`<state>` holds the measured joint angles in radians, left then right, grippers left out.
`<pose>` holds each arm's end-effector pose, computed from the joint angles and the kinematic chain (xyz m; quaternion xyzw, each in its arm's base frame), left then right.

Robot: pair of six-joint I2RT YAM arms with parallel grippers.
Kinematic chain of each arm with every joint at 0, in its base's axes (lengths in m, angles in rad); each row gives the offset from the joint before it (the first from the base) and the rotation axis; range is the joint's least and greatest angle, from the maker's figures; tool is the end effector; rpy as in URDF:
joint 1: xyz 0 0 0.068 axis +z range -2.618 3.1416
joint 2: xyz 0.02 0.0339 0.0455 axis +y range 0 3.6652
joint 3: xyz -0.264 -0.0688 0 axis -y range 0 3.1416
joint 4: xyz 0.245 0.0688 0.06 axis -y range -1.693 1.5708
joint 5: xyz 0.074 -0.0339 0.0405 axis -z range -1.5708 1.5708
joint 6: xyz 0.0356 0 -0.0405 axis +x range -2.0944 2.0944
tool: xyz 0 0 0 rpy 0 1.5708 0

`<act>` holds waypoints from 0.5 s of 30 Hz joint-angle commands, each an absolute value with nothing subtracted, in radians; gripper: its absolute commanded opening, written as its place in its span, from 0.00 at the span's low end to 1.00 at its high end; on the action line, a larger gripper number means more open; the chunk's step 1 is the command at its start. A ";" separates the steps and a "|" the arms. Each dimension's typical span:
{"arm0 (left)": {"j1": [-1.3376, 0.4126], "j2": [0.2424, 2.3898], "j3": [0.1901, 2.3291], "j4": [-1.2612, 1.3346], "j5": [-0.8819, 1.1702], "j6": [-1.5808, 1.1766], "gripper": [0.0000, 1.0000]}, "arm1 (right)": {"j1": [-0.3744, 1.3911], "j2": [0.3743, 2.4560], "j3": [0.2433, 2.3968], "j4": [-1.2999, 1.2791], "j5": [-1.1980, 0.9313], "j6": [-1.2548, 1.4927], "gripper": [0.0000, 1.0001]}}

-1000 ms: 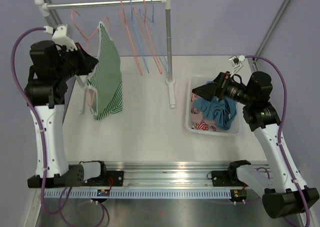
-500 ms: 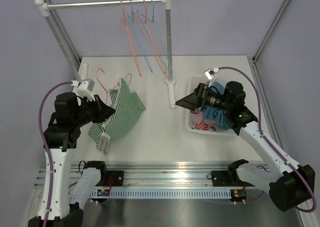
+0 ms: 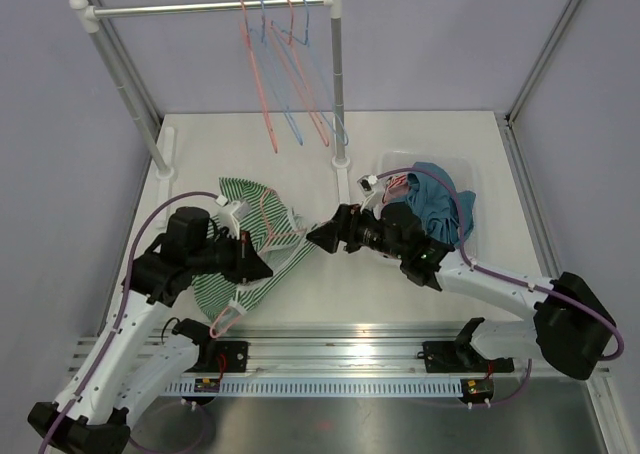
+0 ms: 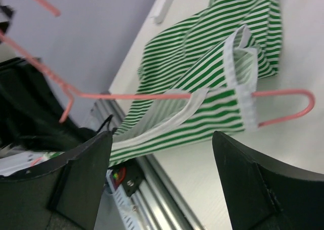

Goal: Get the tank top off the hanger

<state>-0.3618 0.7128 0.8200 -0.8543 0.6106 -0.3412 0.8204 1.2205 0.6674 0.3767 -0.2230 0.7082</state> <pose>0.1173 -0.0662 0.3019 0.1293 0.8727 -0.3901 0.2636 0.1827 0.2075 0.2647 -0.1141 0.7567 0.5032 0.4016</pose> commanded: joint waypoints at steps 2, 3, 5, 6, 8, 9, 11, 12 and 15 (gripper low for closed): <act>-0.406 0.692 0.805 -0.738 0.654 -0.385 0.00 | 0.848 1.298 0.745 0.400 -0.020 0.621 0.83; -0.408 0.692 0.810 -0.736 0.646 -0.385 0.00 | 0.851 1.317 0.750 0.376 -0.006 0.618 0.82; -0.410 0.698 0.816 -0.738 0.630 -0.384 0.00 | 0.857 1.331 0.753 0.374 0.024 0.600 0.82; -0.410 0.699 0.821 -0.733 0.627 -0.387 0.00 | 0.859 1.344 0.752 0.371 0.032 0.595 0.81; -0.410 0.707 0.827 -0.724 0.643 -0.388 0.00 | 0.859 1.361 0.752 0.374 0.035 0.581 0.76; -0.411 0.709 0.834 -0.719 0.647 -0.390 0.00 | 0.859 1.367 0.750 0.376 0.037 0.578 0.74; -0.413 0.712 0.841 -0.715 0.652 -0.394 0.00 | 0.859 1.382 0.749 0.385 0.035 0.565 0.70; -0.411 0.710 0.844 -0.712 0.660 -0.393 0.00 | 0.858 1.385 0.749 0.385 0.040 0.560 0.68; -0.416 0.709 0.854 -0.712 0.675 -0.393 0.00 | 0.859 1.396 0.753 0.383 0.057 0.546 0.60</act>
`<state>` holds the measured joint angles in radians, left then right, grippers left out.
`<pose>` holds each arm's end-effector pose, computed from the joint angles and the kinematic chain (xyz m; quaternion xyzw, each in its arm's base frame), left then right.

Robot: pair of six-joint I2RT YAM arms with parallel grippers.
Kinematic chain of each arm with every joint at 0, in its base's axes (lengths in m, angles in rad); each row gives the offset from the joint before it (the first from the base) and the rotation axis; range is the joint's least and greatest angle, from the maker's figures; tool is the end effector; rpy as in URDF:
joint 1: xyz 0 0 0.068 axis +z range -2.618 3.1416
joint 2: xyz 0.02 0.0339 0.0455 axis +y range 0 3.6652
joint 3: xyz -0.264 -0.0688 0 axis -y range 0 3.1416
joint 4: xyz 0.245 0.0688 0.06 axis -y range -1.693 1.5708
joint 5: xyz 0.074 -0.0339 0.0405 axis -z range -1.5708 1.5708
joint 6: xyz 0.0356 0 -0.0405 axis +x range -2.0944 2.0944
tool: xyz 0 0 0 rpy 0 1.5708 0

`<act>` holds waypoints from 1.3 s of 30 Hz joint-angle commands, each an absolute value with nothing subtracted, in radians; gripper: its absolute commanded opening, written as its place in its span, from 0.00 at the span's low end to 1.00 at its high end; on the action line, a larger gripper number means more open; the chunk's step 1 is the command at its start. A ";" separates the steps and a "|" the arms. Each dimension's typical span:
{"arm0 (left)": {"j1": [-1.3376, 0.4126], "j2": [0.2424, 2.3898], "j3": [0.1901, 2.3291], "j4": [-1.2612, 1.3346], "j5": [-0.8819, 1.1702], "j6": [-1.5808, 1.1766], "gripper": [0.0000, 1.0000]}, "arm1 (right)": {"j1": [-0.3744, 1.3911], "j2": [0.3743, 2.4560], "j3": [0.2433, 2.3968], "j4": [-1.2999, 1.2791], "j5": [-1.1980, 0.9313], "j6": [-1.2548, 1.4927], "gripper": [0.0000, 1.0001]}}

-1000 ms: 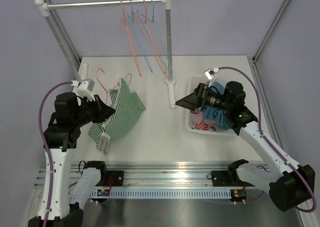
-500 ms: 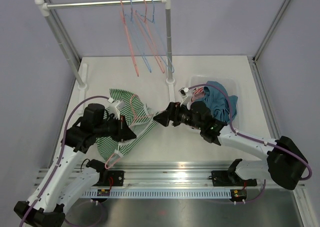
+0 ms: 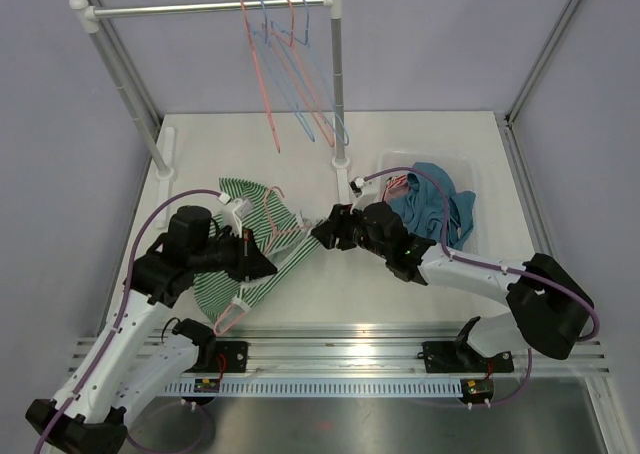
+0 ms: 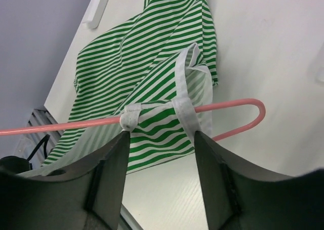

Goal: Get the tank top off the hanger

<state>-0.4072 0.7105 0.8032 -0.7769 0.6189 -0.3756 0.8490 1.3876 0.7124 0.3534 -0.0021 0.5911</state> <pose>0.1186 -0.0737 0.3030 0.1442 0.8583 -0.4101 0.2727 0.2012 0.2287 0.2321 -0.1049 0.8044 0.3862 0.4390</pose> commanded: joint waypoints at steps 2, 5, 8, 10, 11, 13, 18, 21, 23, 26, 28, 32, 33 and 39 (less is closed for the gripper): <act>-0.416 0.707 0.857 -0.712 0.693 -0.388 0.00 | 0.859 1.399 0.758 0.380 0.066 0.531 0.44; -0.417 0.706 0.865 -0.732 0.677 -0.379 0.00 | 0.859 1.397 0.776 0.348 0.081 0.508 0.21; -0.416 0.706 0.868 -0.741 0.684 -0.368 0.00 | 0.857 1.394 0.776 0.334 0.112 0.489 0.08; -0.417 0.703 0.867 -0.747 0.674 -0.361 0.00 | 0.857 1.391 0.778 0.324 0.124 0.488 0.05; -0.417 0.704 0.865 -0.753 0.669 -0.357 0.00 | 0.857 1.387 0.776 0.322 0.115 0.486 0.10; -0.417 0.706 0.864 -0.755 0.652 -0.353 0.00 | 0.857 1.382 0.773 0.330 0.083 0.491 0.57; -0.417 0.713 0.867 -0.742 0.643 -0.359 0.00 | 0.857 1.377 0.767 0.374 -0.057 0.491 0.78; -0.417 0.715 0.871 -0.730 0.658 -0.364 0.00 | 0.859 1.385 0.781 0.373 -0.066 0.499 0.81; -0.417 0.710 0.873 -0.721 0.670 -0.365 0.00 | 0.857 1.393 0.790 0.374 -0.071 0.486 0.82; -0.417 0.712 0.871 -0.722 0.660 -0.364 0.00 | 0.859 1.384 0.792 0.386 -0.100 0.477 0.95; -0.417 0.713 0.868 -0.723 0.673 -0.365 0.00 | 0.857 1.381 0.790 0.391 -0.083 0.482 0.95; -0.417 0.706 0.867 -0.710 0.686 -0.371 0.00 | 0.848 1.384 0.807 0.339 0.015 0.486 0.95; -0.417 0.704 0.867 -0.709 0.693 -0.373 0.00 | 0.841 1.385 0.804 0.347 0.003 0.489 0.94; -0.417 0.698 0.871 -0.703 0.704 -0.379 0.00 | 0.825 1.385 0.819 0.319 0.084 0.485 0.74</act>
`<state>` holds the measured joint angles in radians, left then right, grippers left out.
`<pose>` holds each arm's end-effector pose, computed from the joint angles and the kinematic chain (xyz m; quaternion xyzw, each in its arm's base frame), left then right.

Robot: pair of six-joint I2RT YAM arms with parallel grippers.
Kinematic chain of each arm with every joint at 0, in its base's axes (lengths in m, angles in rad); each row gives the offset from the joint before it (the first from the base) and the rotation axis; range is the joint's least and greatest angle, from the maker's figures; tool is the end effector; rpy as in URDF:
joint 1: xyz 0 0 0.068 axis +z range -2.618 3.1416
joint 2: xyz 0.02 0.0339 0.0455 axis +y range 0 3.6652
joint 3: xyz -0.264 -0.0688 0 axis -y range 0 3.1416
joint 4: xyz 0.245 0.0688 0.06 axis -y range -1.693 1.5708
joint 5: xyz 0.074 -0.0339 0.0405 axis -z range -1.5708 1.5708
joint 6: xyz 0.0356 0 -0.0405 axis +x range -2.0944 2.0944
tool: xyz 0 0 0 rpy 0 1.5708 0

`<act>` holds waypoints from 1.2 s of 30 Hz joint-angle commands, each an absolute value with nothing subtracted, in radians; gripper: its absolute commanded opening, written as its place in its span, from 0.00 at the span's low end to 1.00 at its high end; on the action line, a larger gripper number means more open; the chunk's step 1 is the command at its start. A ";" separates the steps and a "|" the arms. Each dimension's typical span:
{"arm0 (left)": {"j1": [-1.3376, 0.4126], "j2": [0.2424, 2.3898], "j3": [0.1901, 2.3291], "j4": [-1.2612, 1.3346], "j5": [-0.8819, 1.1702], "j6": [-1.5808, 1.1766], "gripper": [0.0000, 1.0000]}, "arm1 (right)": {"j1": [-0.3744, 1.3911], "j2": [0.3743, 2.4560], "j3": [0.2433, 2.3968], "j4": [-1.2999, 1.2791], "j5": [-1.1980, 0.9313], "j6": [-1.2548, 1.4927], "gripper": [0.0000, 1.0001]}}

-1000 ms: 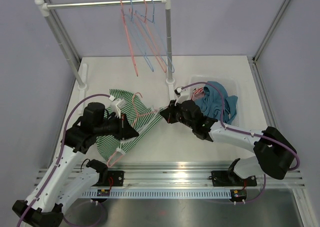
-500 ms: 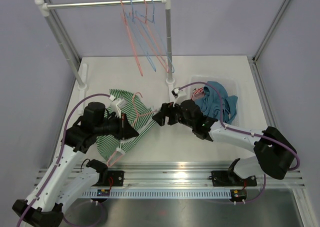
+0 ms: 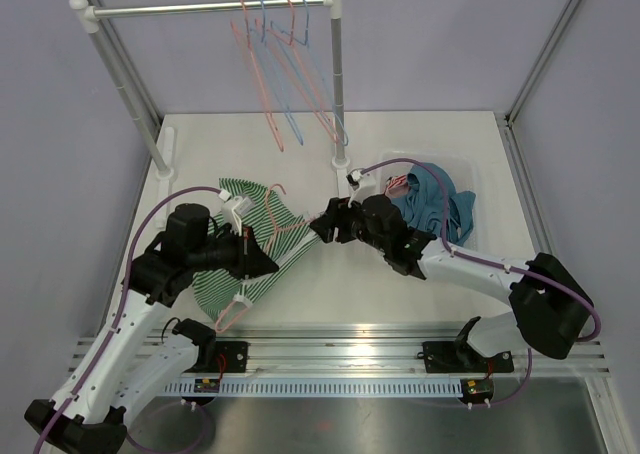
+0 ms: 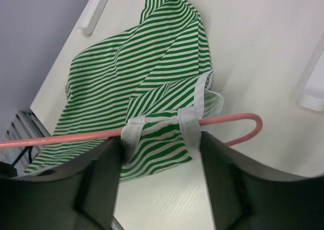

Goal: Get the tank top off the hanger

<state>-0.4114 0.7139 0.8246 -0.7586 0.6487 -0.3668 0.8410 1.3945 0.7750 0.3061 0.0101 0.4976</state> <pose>0.1188 -0.0753 0.3113 0.1608 0.8453 -0.4241 0.2822 0.2085 0.2325 0.2462 -0.1353 0.7974 0.3617 0.4637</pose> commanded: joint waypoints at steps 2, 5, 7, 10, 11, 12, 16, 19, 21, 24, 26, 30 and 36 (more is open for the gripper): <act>-0.417 0.698 0.874 -0.709 0.701 -0.376 0.00 | 0.821 1.381 0.816 0.325 0.071 0.477 0.59; -0.417 0.698 0.876 -0.715 0.667 -0.373 0.00 | 0.819 1.370 0.807 0.324 0.066 0.476 0.56; -0.417 0.703 0.874 -0.719 0.650 -0.370 0.00 | 0.821 1.361 0.795 0.324 0.064 0.477 0.52; -0.417 0.710 0.873 -0.715 0.657 -0.373 0.00 | 0.819 1.348 0.781 0.322 0.071 0.463 0.39; -0.417 0.712 0.871 -0.712 0.654 -0.373 0.00 | 0.815 1.345 0.778 0.321 0.069 0.457 0.37; -0.417 0.710 0.871 -0.716 0.647 -0.373 0.00 | 0.813 1.341 0.772 0.318 0.069 0.454 0.36; -0.417 0.715 0.876 -0.723 0.637 -0.368 0.00 | 0.808 1.316 0.758 0.313 0.069 0.436 0.28; -0.417 0.710 0.874 -0.715 0.657 -0.371 0.00 | 0.793 1.315 0.753 0.313 0.057 0.423 0.16; -0.417 0.706 0.874 -0.718 0.647 -0.371 0.00 | 0.782 1.312 0.752 0.310 0.051 0.426 0.13; -0.417 0.707 0.874 -0.729 0.638 -0.368 0.00 | 0.773 1.304 0.746 0.307 0.055 0.416 0.00; -0.417 0.707 0.874 -0.730 0.647 -0.364 0.00 | 0.761 1.302 0.746 0.295 0.072 0.417 0.00; -0.417 0.692 0.882 -0.744 0.666 -0.354 0.00 | 0.698 1.324 0.784 0.204 0.127 0.434 0.00; -0.417 0.658 0.900 -0.764 0.719 -0.339 0.00 | 0.614 1.364 0.842 0.161 0.103 0.414 0.00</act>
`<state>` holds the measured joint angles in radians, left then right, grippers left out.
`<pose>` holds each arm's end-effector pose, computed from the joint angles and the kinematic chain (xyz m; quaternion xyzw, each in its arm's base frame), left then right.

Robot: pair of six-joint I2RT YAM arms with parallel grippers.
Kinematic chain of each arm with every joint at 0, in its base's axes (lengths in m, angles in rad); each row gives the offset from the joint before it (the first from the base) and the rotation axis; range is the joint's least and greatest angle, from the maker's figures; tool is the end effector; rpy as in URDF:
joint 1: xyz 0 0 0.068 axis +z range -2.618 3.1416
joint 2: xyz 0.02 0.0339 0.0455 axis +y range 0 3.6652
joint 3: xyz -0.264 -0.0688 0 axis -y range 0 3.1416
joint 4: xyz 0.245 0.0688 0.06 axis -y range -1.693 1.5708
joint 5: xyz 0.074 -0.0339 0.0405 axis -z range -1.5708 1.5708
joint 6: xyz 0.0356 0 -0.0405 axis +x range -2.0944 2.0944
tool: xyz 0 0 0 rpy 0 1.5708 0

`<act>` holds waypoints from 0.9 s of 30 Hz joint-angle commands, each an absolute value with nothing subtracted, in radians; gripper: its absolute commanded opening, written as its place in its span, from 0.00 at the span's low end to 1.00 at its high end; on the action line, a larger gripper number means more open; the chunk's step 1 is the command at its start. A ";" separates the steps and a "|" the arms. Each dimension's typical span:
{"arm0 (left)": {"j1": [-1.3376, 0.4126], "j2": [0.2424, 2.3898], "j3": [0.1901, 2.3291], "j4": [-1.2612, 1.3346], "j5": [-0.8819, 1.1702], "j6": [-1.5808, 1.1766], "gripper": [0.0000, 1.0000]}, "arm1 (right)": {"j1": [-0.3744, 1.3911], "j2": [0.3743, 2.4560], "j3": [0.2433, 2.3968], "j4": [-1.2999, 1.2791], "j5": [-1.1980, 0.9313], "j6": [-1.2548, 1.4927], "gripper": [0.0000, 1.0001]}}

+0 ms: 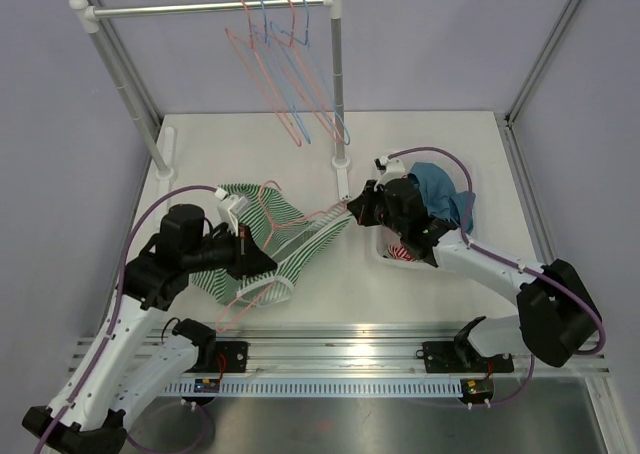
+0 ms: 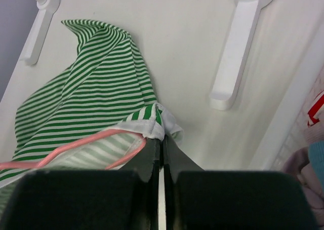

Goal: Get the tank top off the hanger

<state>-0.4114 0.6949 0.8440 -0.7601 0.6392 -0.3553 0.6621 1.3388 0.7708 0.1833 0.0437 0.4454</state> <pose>0.1149 -0.0733 0.3194 0.1686 0.8377 -0.4224 0.3023 0.2373 0.1830 0.2481 -0.0775 0.8255 0.2784 0.4848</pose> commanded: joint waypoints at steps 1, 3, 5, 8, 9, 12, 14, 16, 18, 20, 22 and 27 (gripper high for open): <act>-0.417 0.654 0.908 -0.764 0.729 -0.333 0.00 | 0.608 1.374 0.851 0.155 0.094 0.414 0.00; -0.417 0.640 0.913 -0.761 0.756 -0.330 0.00 | 0.597 1.400 0.877 0.141 0.065 0.416 0.00; -0.417 0.631 0.922 -0.758 0.775 -0.325 0.00 | 0.597 1.407 0.891 0.140 0.037 0.423 0.00; -0.417 0.618 0.942 -0.753 0.820 -0.307 0.00 | 0.594 1.410 0.917 0.118 0.021 0.443 0.00; -0.417 0.617 0.951 -0.759 0.813 -0.302 0.00 | 0.594 1.404 0.923 0.100 0.011 0.442 0.00; -0.417 0.594 0.995 -0.737 0.672 -0.316 0.00 | 0.594 1.355 0.919 0.116 -0.108 0.459 0.00; -0.417 0.565 1.023 -0.643 0.627 -0.351 0.00 | 0.594 1.301 0.911 0.152 -0.238 0.489 0.00; -0.417 0.528 1.031 -0.536 0.608 -0.415 0.00 | 0.594 1.263 0.913 0.170 -0.308 0.538 0.00; -0.417 0.512 1.038 -0.358 0.597 -0.465 0.00 | 0.600 1.212 0.919 0.193 -0.394 0.571 0.00; -0.417 0.508 1.034 -0.178 0.588 -0.511 0.00 | 0.629 1.174 0.952 0.172 -0.435 0.583 0.00; -0.417 0.523 1.026 -0.080 0.534 -0.528 0.00 | 0.687 1.152 1.012 0.132 -0.434 0.548 0.00; -0.417 0.635 1.055 0.152 0.479 -0.471 0.03 | 0.820 1.126 1.153 -0.047 -0.413 0.434 0.00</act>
<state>-0.4126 0.5602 1.0153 -0.1127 0.5442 -0.4877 0.7620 1.1603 1.0649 0.0322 -0.3779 0.5056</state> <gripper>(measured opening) 0.038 0.020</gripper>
